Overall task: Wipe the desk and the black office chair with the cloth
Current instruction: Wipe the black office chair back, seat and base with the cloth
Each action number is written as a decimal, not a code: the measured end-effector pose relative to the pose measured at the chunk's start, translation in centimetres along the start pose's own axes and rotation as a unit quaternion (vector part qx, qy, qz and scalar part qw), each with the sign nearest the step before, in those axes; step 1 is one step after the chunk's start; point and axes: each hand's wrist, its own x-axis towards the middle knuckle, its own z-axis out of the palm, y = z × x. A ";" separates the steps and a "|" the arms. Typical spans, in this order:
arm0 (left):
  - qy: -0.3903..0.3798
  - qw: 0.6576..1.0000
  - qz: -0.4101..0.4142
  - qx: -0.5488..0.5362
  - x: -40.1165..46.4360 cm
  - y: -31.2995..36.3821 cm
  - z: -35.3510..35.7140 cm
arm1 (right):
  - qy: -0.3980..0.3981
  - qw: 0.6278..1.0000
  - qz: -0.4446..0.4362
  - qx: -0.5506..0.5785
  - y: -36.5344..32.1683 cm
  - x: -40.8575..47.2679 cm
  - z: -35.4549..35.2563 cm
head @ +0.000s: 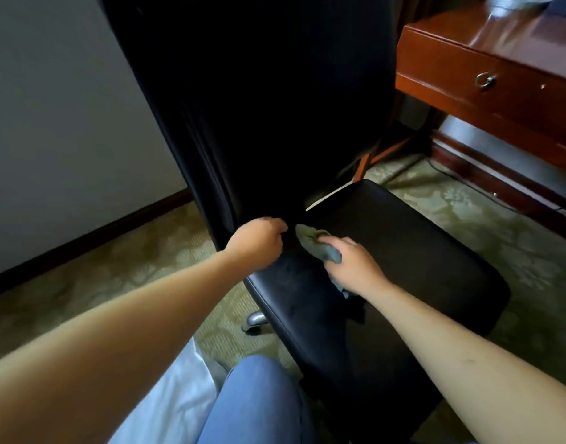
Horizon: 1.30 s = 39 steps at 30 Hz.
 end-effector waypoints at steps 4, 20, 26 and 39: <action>-0.020 0.975 -0.179 -0.129 -1.4 -3.4 4.4 | 0.021 0.998 -0.021 -0.050 -0.6 2.6 0.9; -0.084 0.730 -0.375 -0.566 2.0 -9.1 10.0 | -0.023 0.975 -0.012 -0.219 -2.3 7.9 5.4; -0.089 0.740 -0.357 -0.564 2.3 -9.5 10.3 | -0.033 0.961 -0.109 -0.252 -3.5 9.3 6.8; -0.062 0.768 -0.360 -0.526 4.1 -9.3 10.8 | 0.089 0.953 0.170 -0.236 4.1 12.0 -0.6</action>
